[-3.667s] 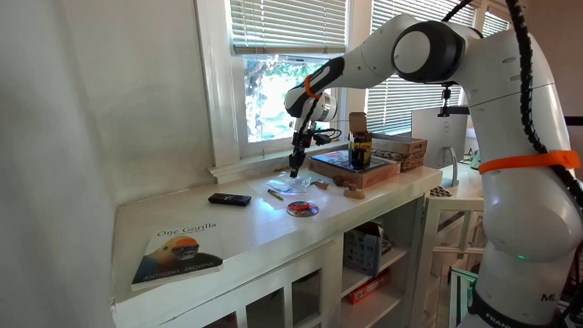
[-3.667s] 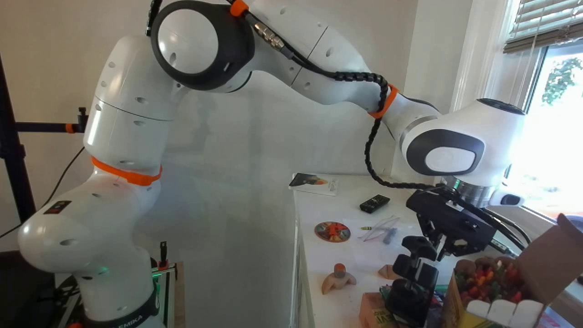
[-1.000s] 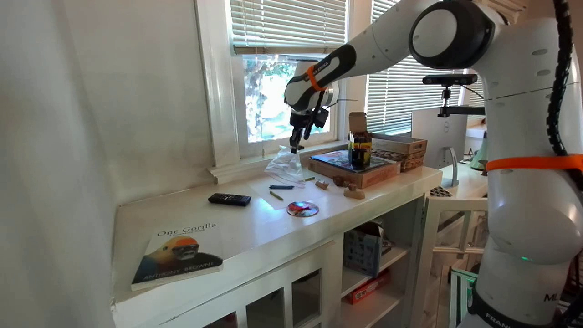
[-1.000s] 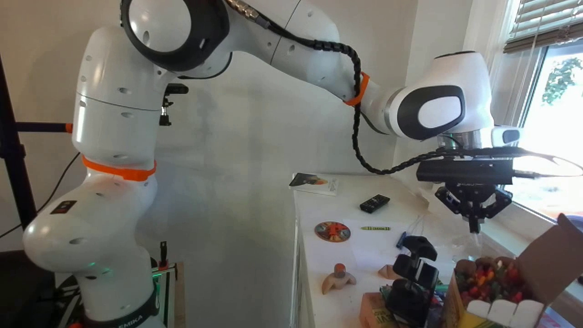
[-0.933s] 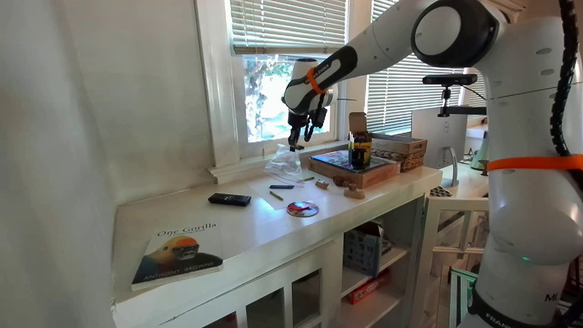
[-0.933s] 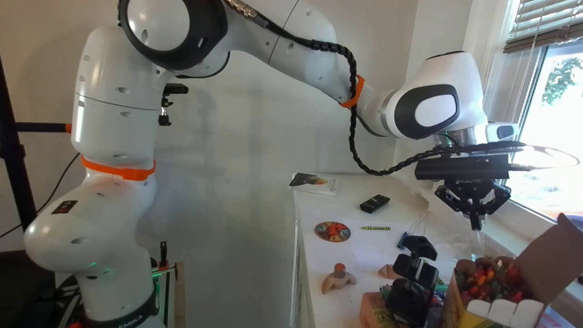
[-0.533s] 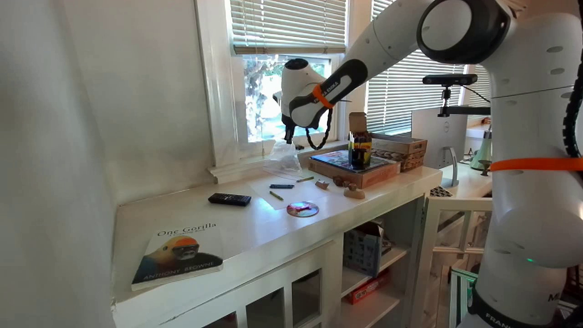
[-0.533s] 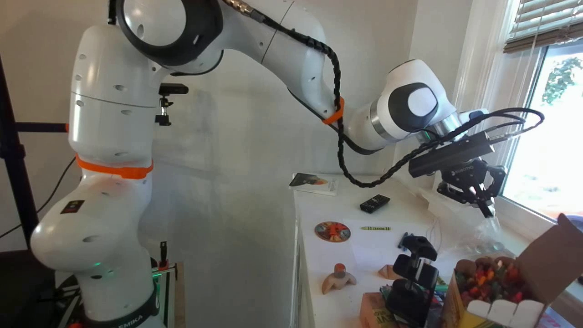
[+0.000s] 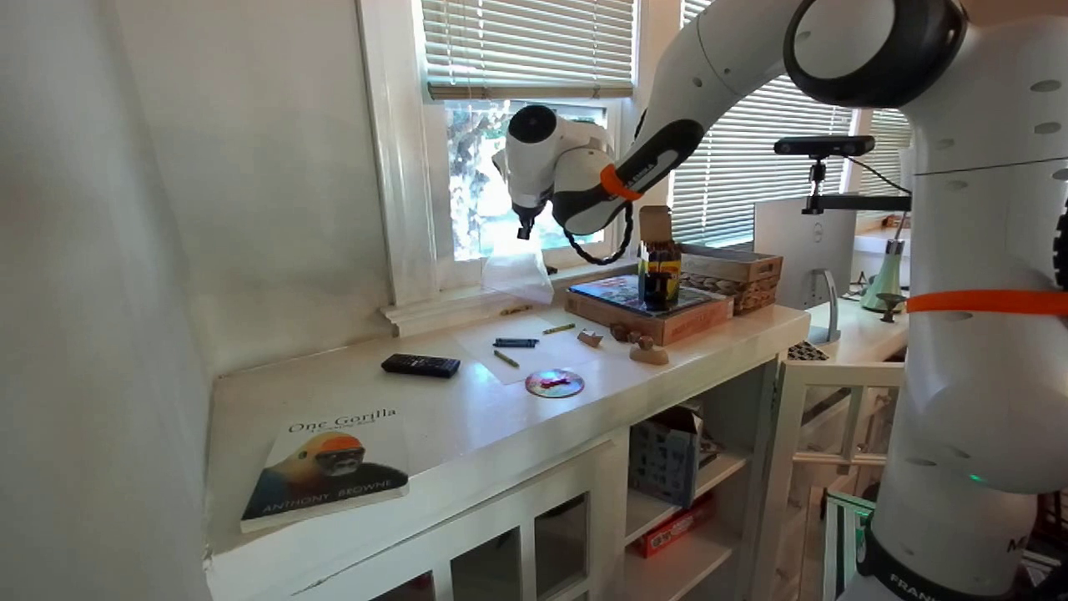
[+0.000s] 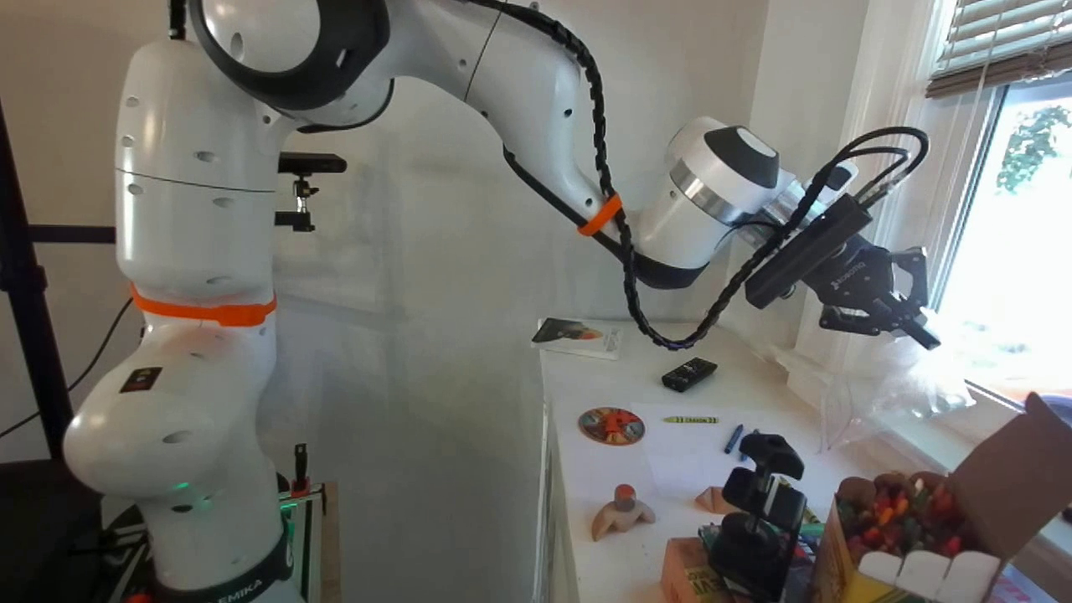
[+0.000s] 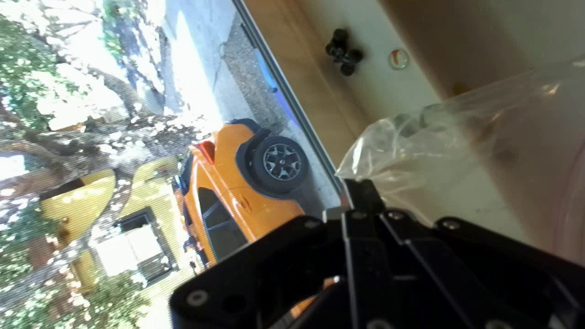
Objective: Pick up the plastic bag and shake it
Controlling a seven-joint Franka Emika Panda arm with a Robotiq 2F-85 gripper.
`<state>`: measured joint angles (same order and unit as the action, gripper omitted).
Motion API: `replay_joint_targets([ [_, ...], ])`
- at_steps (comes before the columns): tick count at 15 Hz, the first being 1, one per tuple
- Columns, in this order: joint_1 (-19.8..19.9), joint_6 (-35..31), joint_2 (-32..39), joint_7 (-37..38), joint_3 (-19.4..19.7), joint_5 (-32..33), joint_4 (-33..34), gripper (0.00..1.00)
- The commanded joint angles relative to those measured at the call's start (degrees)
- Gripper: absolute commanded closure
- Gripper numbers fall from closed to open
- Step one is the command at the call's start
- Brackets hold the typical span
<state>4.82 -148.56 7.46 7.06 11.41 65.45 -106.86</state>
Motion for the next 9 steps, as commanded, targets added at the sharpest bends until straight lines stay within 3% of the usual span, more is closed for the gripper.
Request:
replay_joint_targets([
  [1, -1.92, 2.24, -2.66, 13.80, 0.47, 13.24, -1.89, 1.00],
  [4, -2.94, 6.38, -3.19, 22.65, -0.16, 23.26, -2.61, 1.00],
  [9, -2.65, 17.85, -3.87, 27.23, -4.60, 29.42, -5.11, 1.00],
])
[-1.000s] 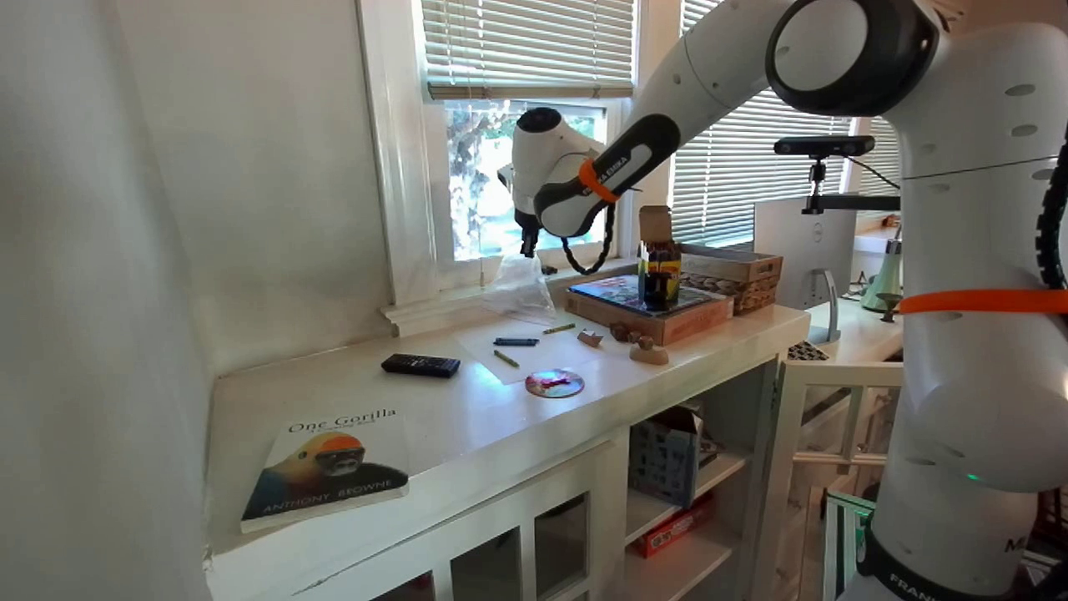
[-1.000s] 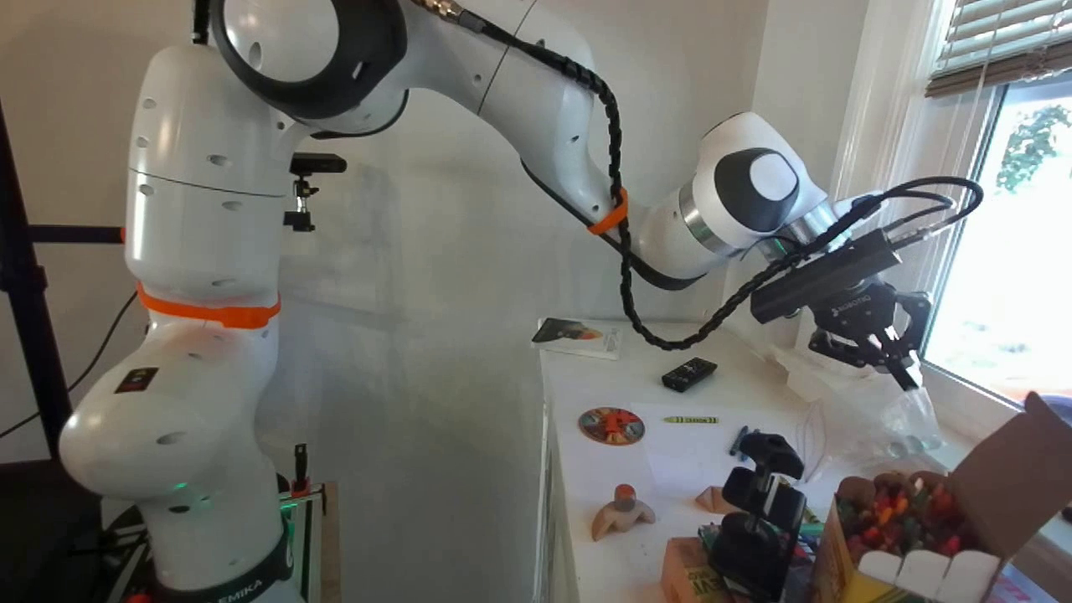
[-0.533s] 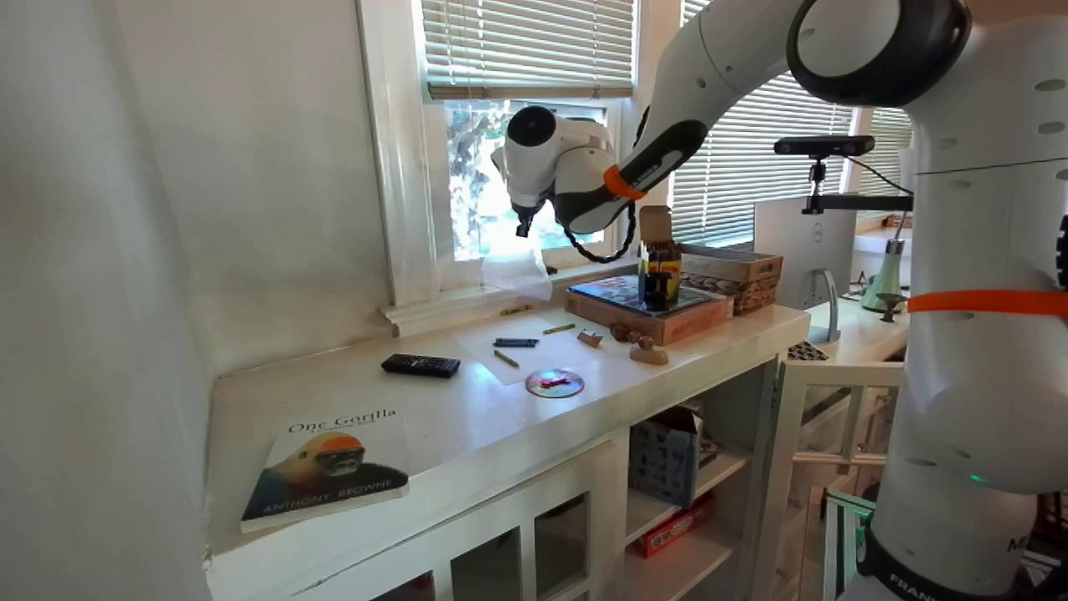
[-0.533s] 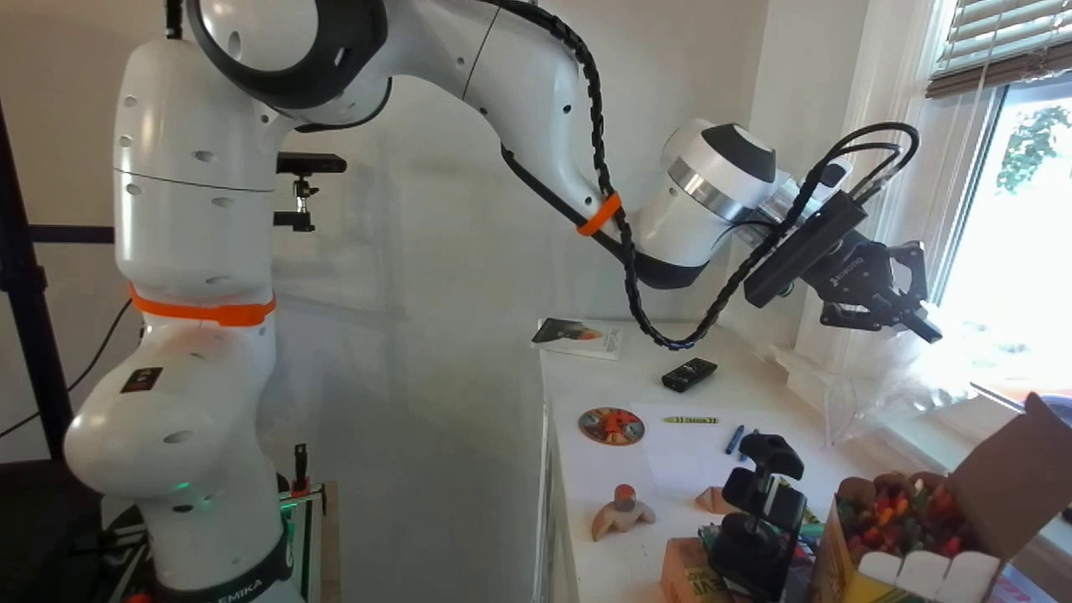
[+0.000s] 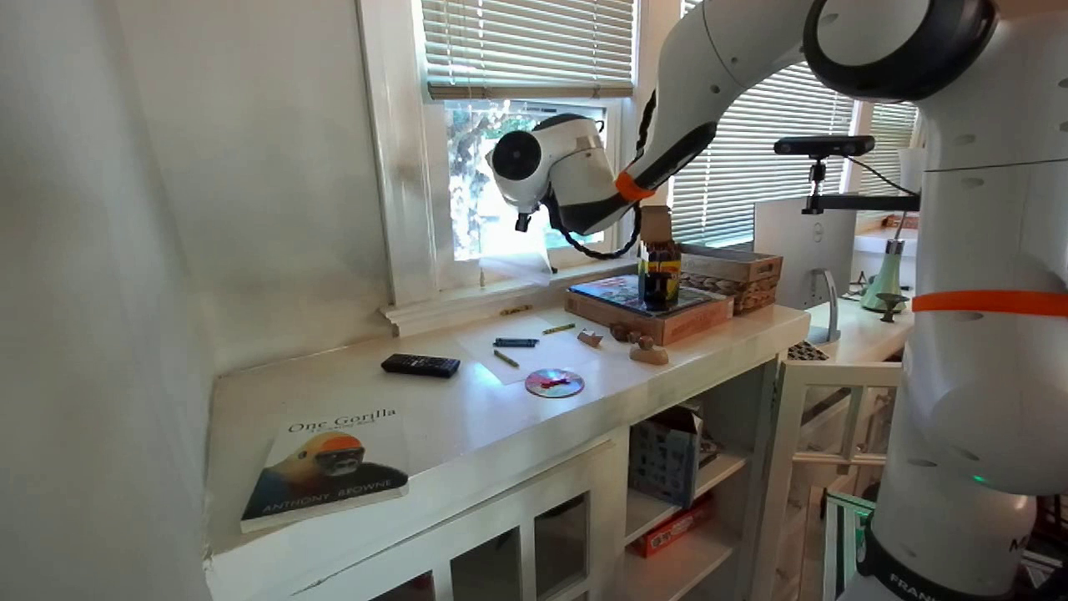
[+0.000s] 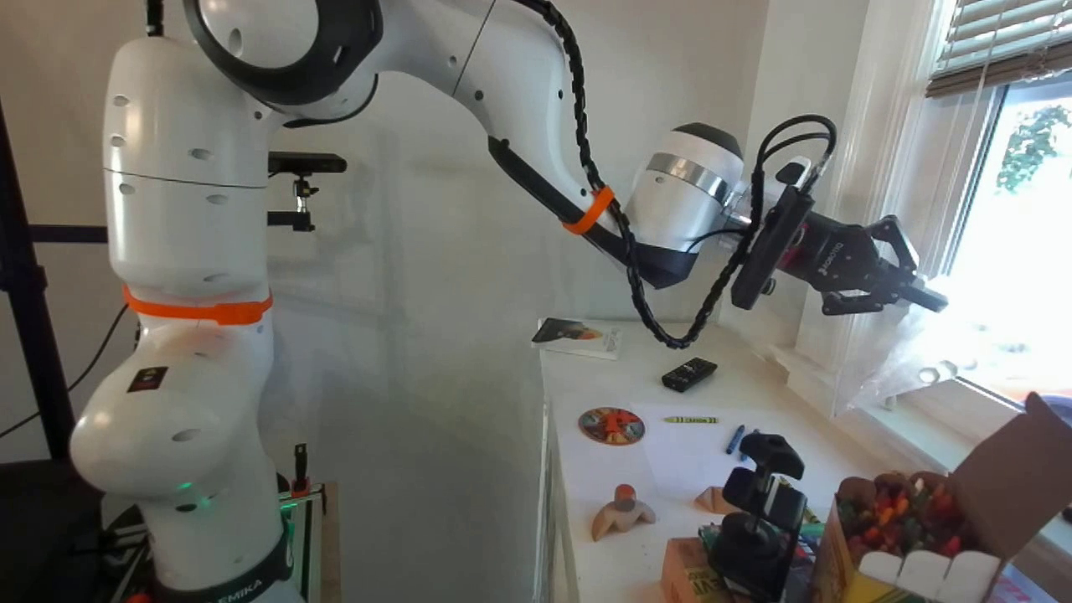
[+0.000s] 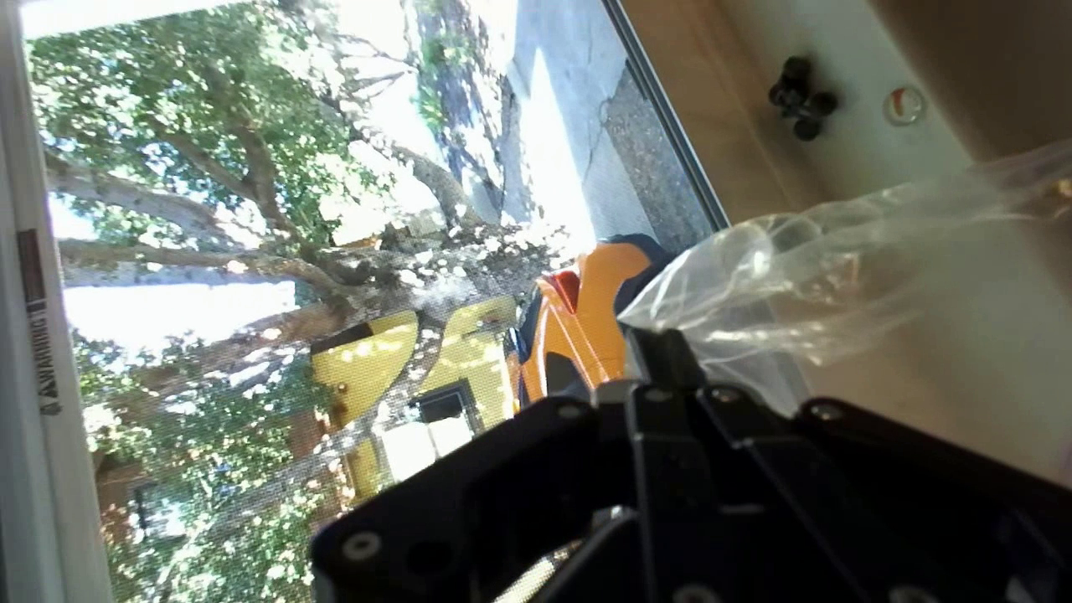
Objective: Pick up the plastic bag and shake it
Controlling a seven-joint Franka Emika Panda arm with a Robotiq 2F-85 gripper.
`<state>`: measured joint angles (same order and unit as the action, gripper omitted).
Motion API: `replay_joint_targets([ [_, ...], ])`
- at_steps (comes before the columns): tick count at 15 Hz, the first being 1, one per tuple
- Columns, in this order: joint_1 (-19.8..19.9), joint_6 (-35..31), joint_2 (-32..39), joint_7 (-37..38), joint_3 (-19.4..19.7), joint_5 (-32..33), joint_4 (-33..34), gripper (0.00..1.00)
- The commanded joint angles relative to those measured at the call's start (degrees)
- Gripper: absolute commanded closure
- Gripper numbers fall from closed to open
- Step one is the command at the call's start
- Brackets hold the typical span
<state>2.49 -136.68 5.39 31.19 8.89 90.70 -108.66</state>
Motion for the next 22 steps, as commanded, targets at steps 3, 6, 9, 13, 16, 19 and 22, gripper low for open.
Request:
replay_joint_targets([
  [3, -1.04, 13.58, -1.60, 3.81, -4.33, 7.66, -4.50, 1.00],
  [6, -1.53, 20.39, -0.72, 2.94, -6.06, 9.30, -4.85, 1.00],
  [9, -1.99, 26.12, -0.21, 2.44, -7.09, 11.62, -5.64, 1.00],
  [13, -1.82, 32.20, 0.53, 0.34, -7.37, 14.82, -6.22, 1.00],
  [16, -1.65, 35.23, 0.97, -1.46, -7.36, 17.29, -6.77, 1.00],
  [19, -1.67, 37.83, 1.63, -2.72, -7.39, 20.85, -6.49, 1.00],
  [22, -1.67, 39.81, 2.54, -4.10, -7.38, 24.39, -6.58, 1.00],
])
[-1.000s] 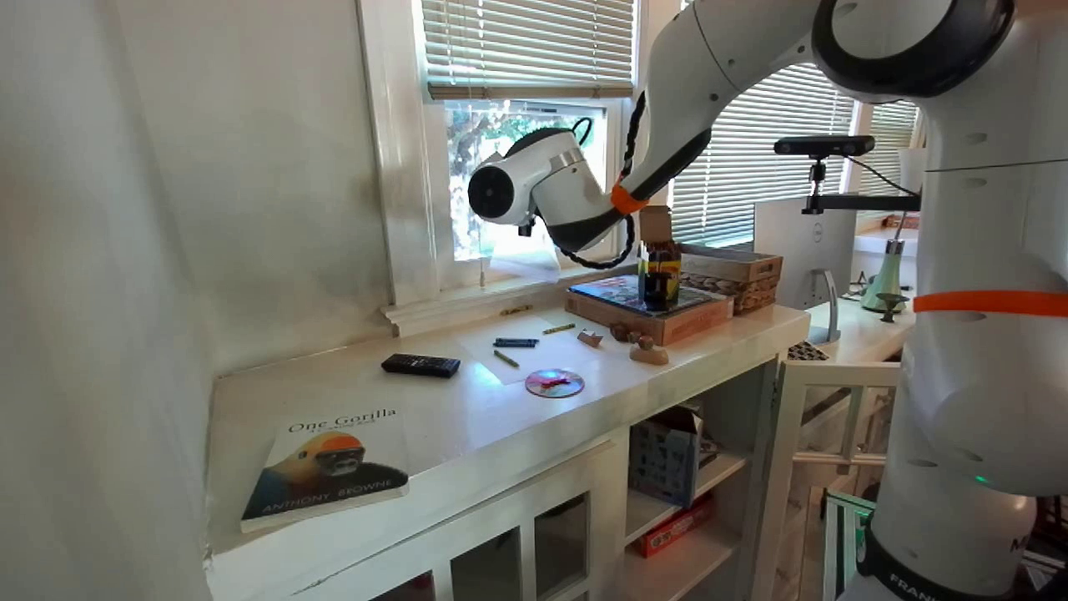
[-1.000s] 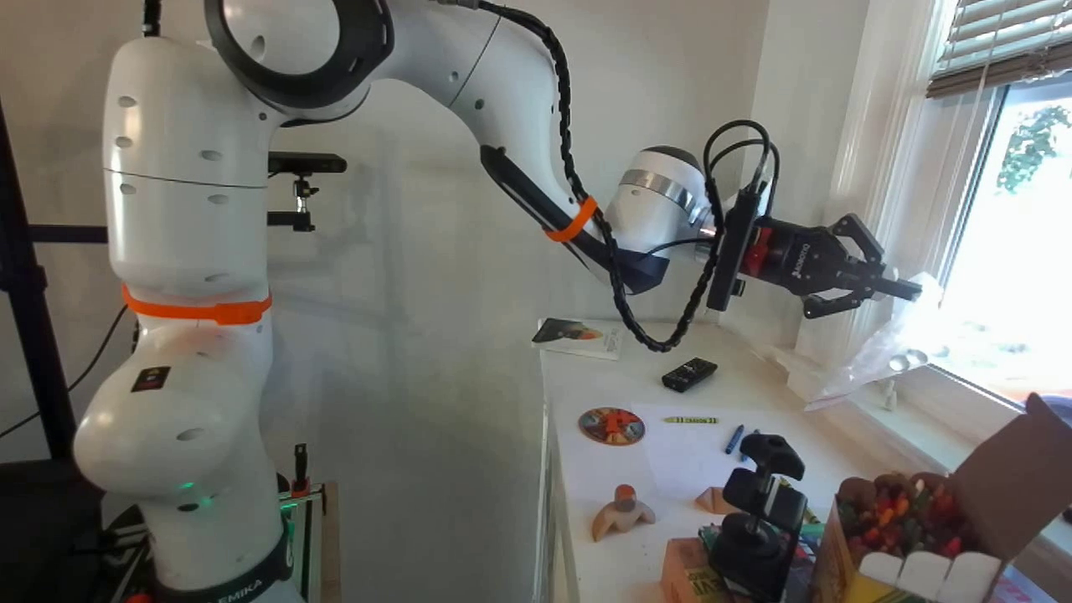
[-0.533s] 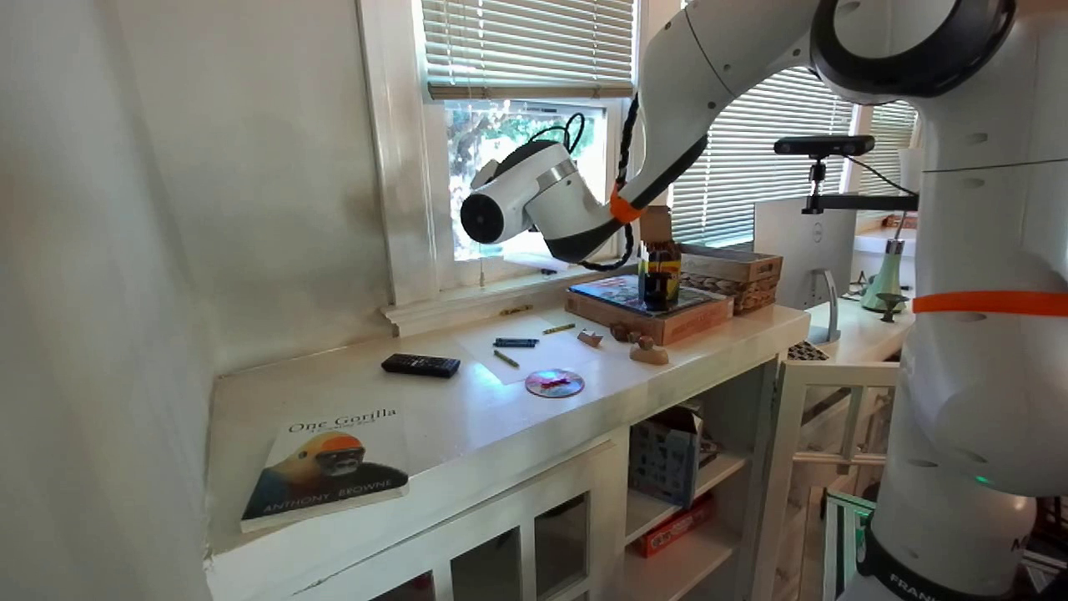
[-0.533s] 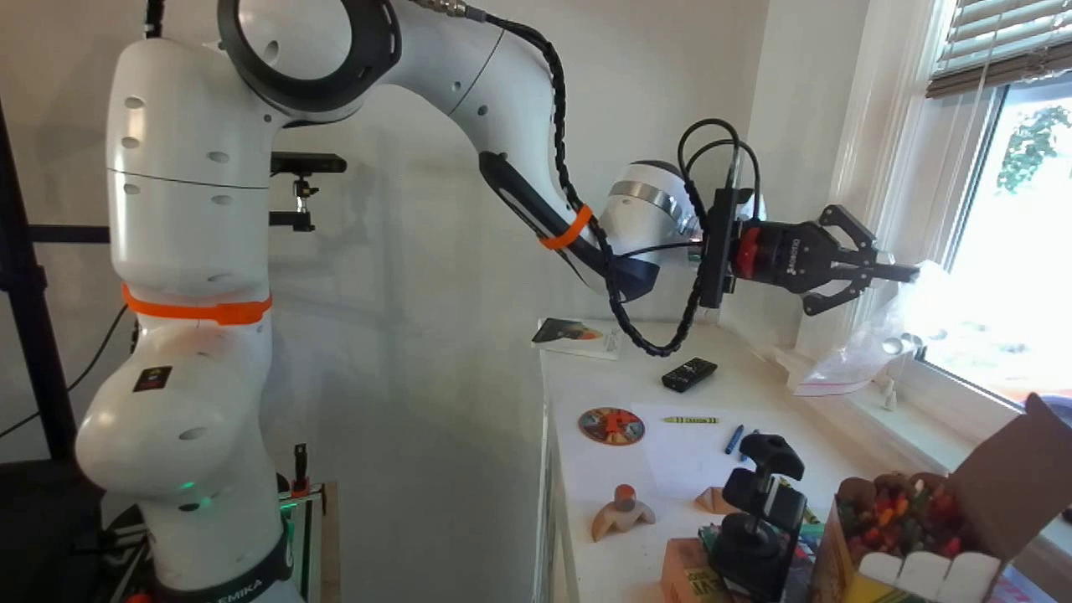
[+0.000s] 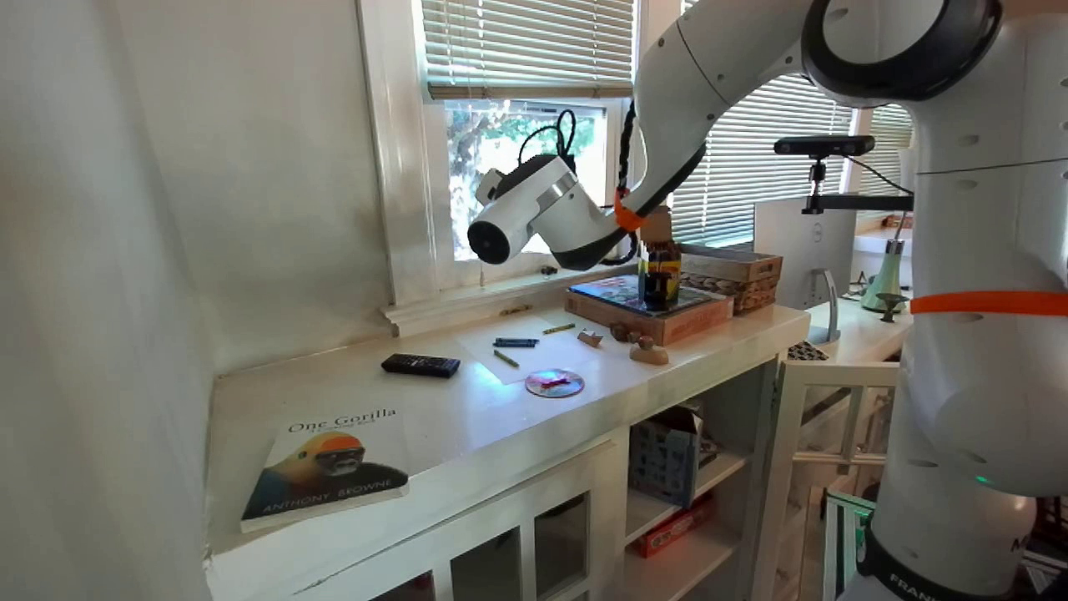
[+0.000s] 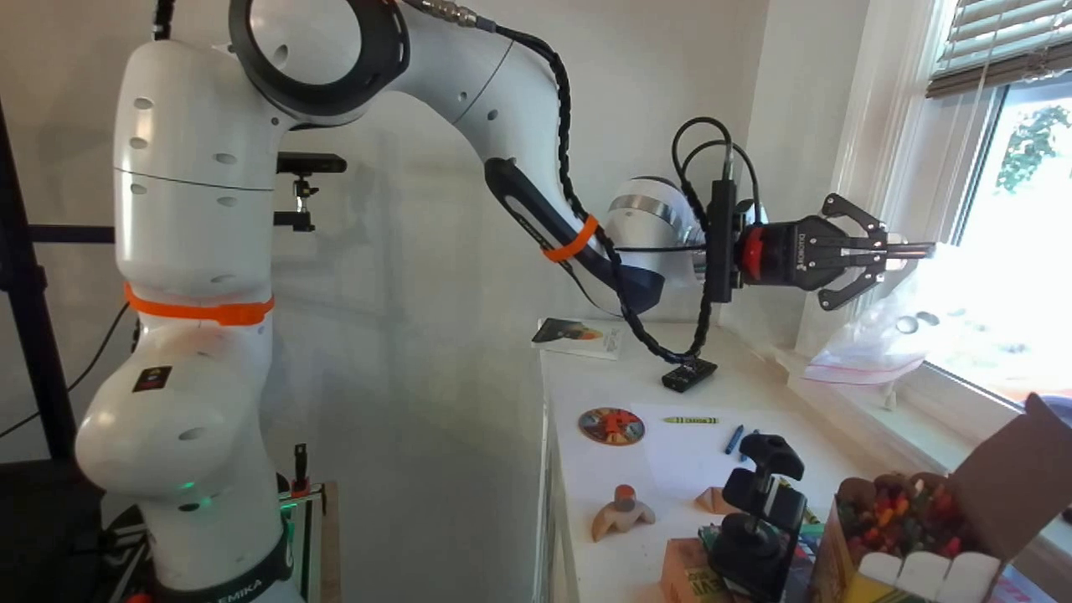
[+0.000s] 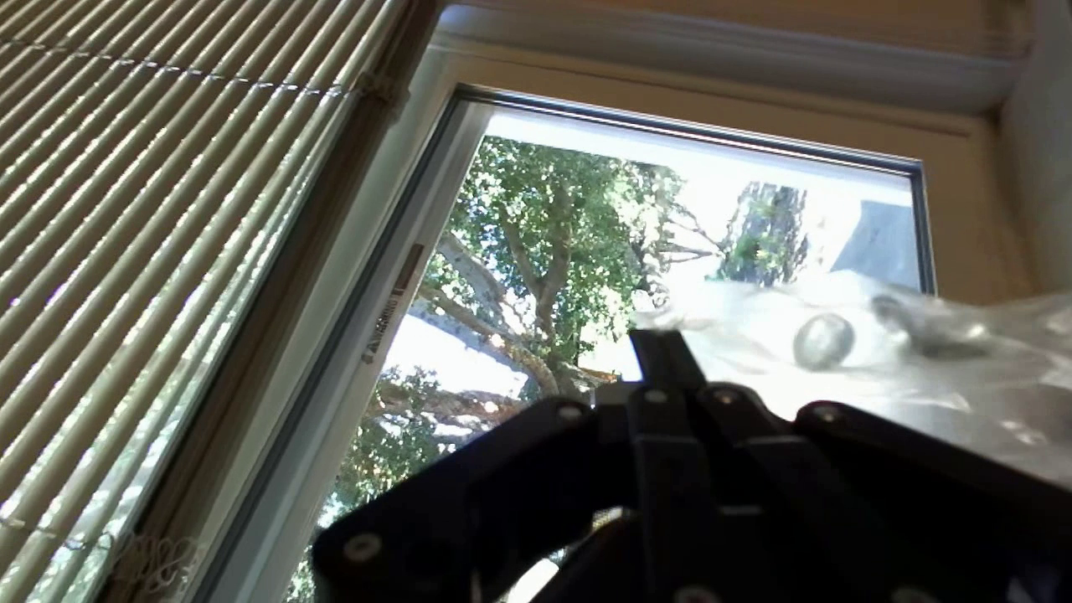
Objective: Pick up the plastic bag and shake it
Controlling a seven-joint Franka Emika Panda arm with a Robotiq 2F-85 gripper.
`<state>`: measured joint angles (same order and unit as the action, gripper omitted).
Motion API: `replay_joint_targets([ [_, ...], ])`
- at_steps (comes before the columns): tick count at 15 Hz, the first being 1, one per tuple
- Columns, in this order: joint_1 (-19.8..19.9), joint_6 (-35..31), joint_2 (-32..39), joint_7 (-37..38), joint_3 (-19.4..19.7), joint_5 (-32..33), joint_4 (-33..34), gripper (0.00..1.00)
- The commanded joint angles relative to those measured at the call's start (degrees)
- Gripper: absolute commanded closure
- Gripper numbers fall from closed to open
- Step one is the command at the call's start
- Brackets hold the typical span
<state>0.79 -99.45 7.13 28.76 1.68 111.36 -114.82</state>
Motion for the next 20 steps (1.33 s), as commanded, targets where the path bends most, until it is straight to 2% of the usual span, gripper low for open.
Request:
replay_joint_targets([
  [1, 0.07, 3.08, 1.11, 0.16, -0.27, 4.24, 0.89, 1.00],
  [3, 0.41, 2.76, 1.51, -2.94, -0.12, 4.22, -0.53, 1.00],
  [4, 1.00, -0.99, 1.39, -4.91, -0.47, -1.63, 1.29, 1.00],
  [5, 1.62, -3.33, 1.61, -3.85, -0.57, -6.03, 3.44, 1.00],
  [7, 2.40, -7.96, 1.88, -4.73, -0.27, -10.93, 4.81, 1.00],
  [8, 1.57, -3.97, 2.79, 2.69, 0.63, 1.46, 4.28, 1.00],
  [9, 1.95, -5.08, 2.83, 1.80, 0.18, -4.33, 5.59, 1.00],
  [10, 2.55, -9.71, 1.71, -3.40, -0.41, -11.44, 5.57, 1.00],
  [12, 2.96, -13.99, 1.64, -4.86, -0.39, -16.26, 6.41, 1.00],
  [13, 2.45, -11.34, 2.95, 0.82, 0.34, -10.78, 7.16, 1.00],
  [14, 2.71, -12.48, 2.50, -2.99, -0.16, -18.62, 7.66, 1.00],
  [15, 3.00, -16.14, 1.45, -6.21, -0.37, -21.48, 6.81, 1.00],
  [16, 3.09, -16.67, 1.96, -6.98, -0.27, -24.92, 7.26, 1.00],
  [17, 1.86, -13.22, 3.06, 1.29, 0.98, -10.61, 7.50, 1.00],
  [18, 2.97, -16.19, 2.23, -8.02, -0.20, -27.04, 7.99, 1.00],
  [19, 3.25, -19.43, 1.25, -8.46, -0.18, -26.97, 7.13, 1.00],
  [20, 2.56, -15.86, 2.77, -4.01, 0.60, -22.61, 8.23, 1.00],
])
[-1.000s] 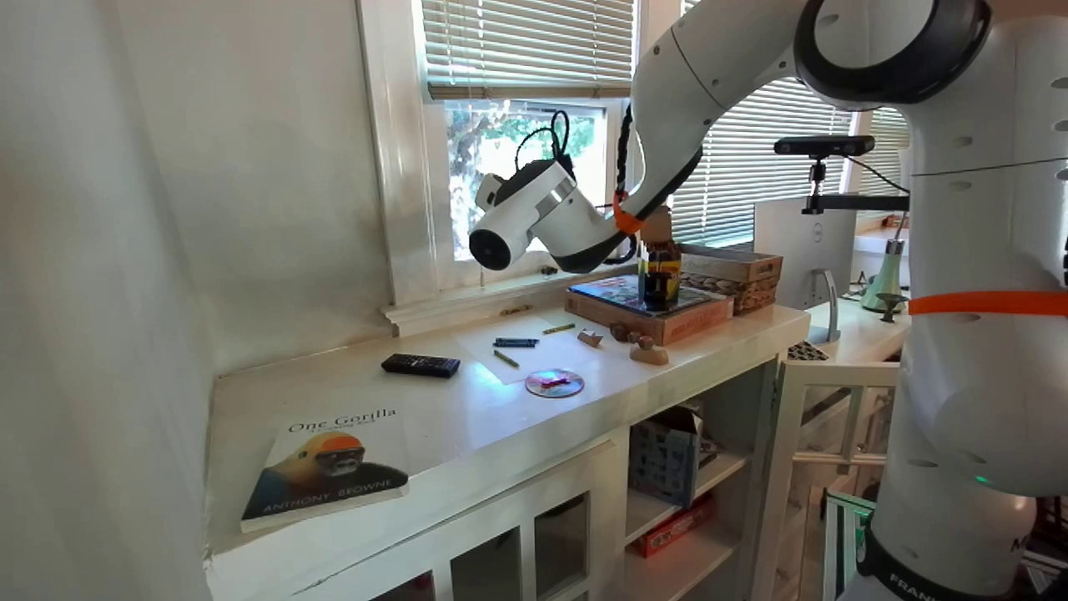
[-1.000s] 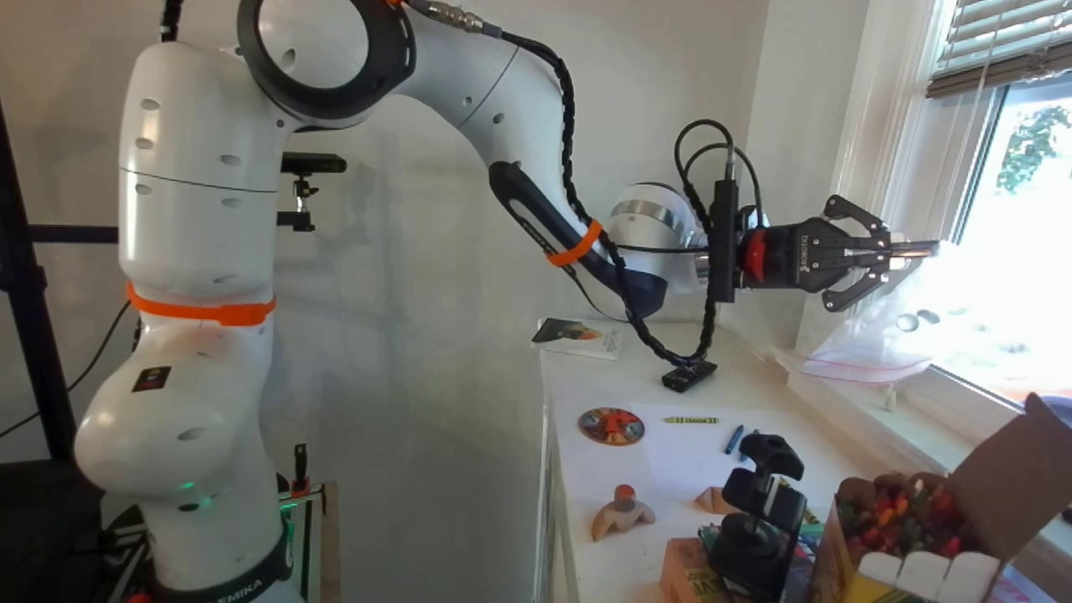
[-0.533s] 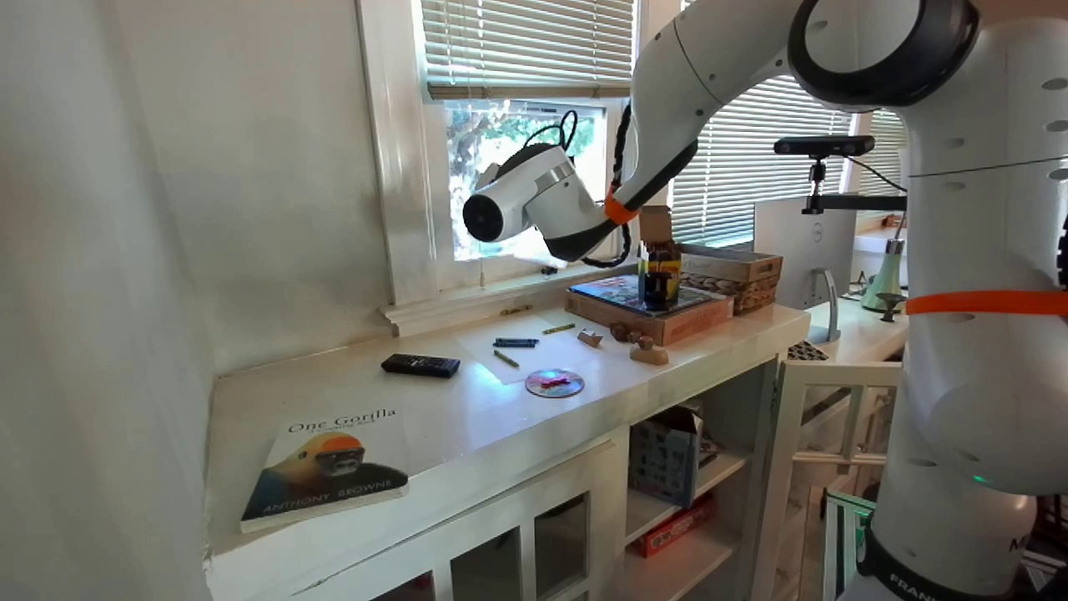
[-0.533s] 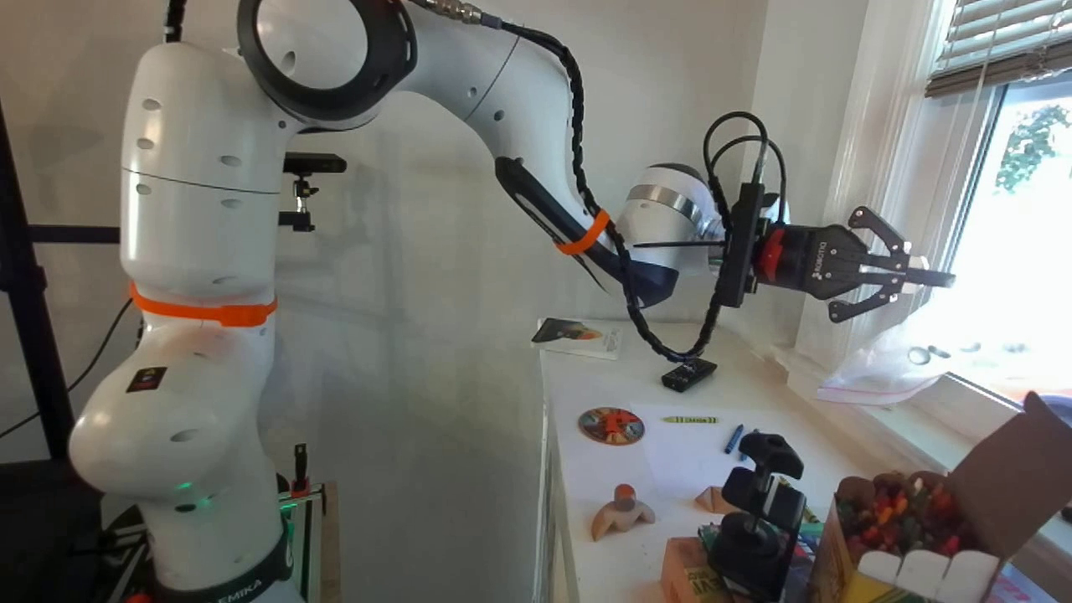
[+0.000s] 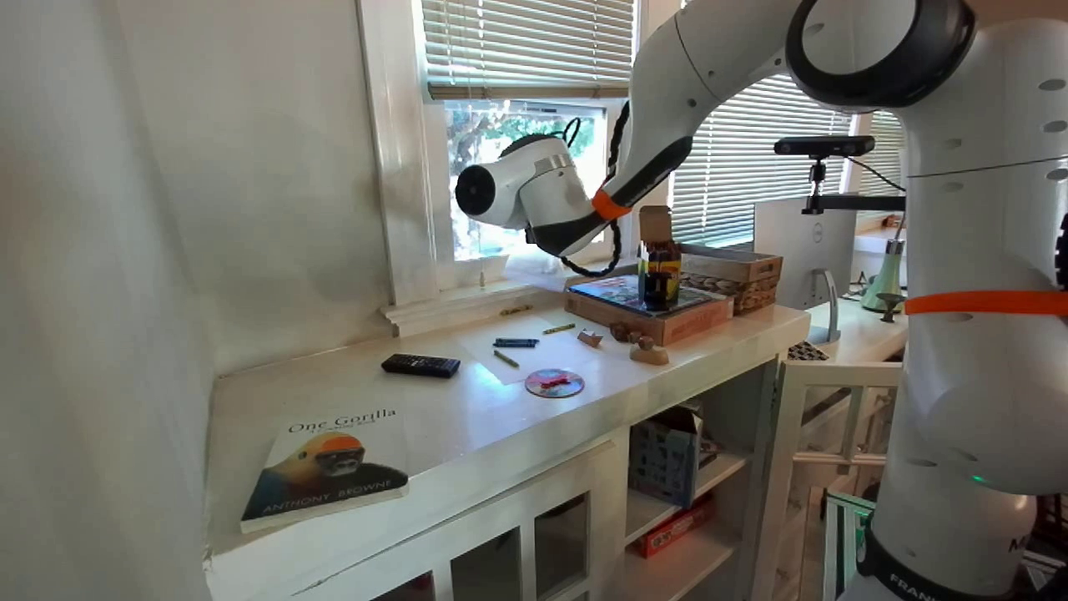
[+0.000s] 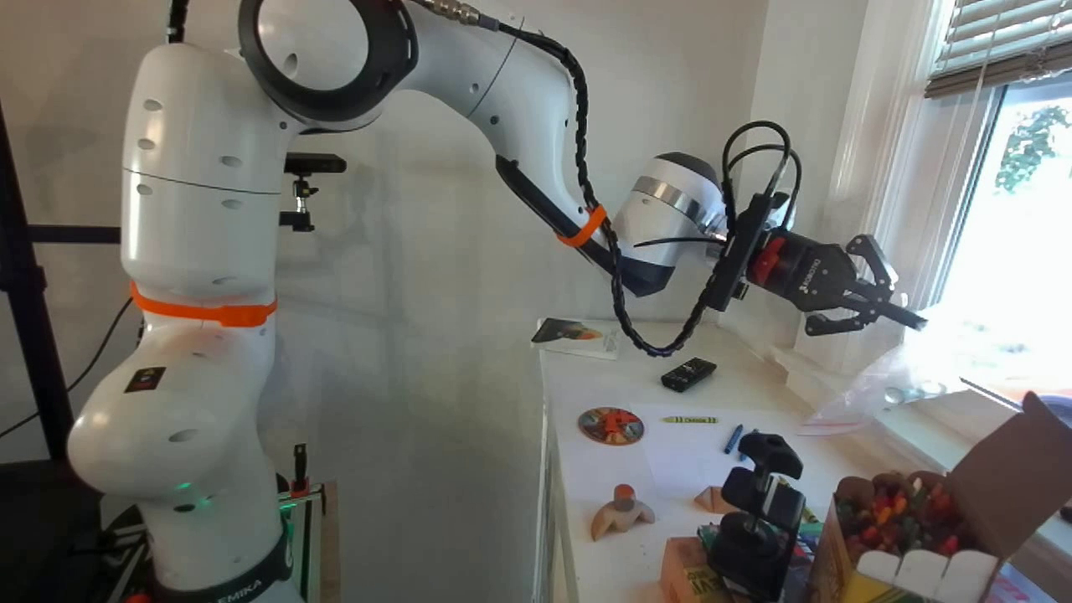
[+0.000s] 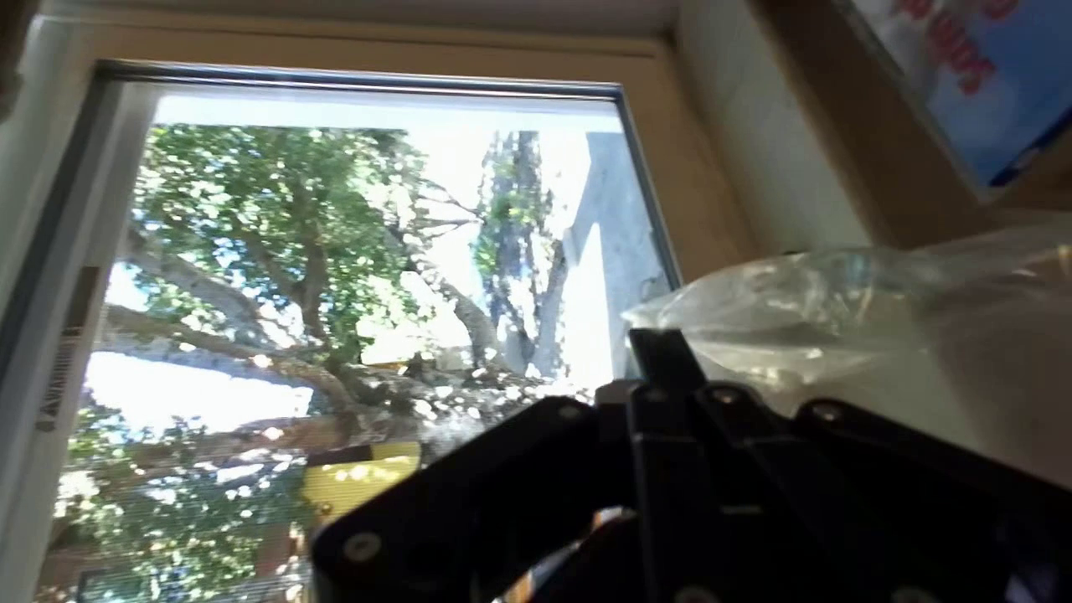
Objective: Pick up the plastic bag and shake it
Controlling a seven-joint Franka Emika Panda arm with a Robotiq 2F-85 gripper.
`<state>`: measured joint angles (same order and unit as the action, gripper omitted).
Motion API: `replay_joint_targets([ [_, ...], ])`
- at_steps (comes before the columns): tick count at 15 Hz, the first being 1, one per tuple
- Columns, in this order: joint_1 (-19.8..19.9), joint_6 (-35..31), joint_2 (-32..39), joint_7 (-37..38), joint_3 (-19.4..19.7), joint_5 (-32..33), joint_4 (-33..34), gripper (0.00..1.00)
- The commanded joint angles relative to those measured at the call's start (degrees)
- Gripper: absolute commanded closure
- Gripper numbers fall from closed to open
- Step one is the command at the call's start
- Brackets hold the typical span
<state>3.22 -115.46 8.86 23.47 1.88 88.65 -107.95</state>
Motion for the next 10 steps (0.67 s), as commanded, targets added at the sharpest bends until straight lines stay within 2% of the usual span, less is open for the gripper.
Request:
replay_joint_targets([
  [1, -0.21, -0.15, 1.04, 4.56, 1.17, 8.84, 1.54, 1.00],
  [2, 1.03, -2.90, 0.17, -4.19, -0.03, -6.89, 1.82, 1.00],
  [3, 0.40, -0.67, 0.64, 1.96, 0.54, -0.43, 1.84, 1.00],
  [4, -0.18, -0.09, 0.75, 4.46, 1.26, 8.59, 2.05, 1.00],
  [5, 0.31, -0.27, 0.13, 0.73, 0.30, -0.89, 2.20, 1.00],
  [6, 0.99, -4.13, -1.11, -4.36, -0.13, -6.30, 1.32, 1.00],
  [7, -0.45, 0.60, 0.33, 5.72, 1.17, 8.22, 2.19, 1.00],
  [8, -0.27, 0.14, 0.22, 6.09, 1.22, 9.60, 2.94, 1.00],
  [9, 1.10, -4.35, -1.22, -3.71, 0.05, -4.18, 2.54, 1.00],
  [10, 0.55, -1.65, -0.63, 0.12, 0.35, -1.84, 3.21, 1.00],
])
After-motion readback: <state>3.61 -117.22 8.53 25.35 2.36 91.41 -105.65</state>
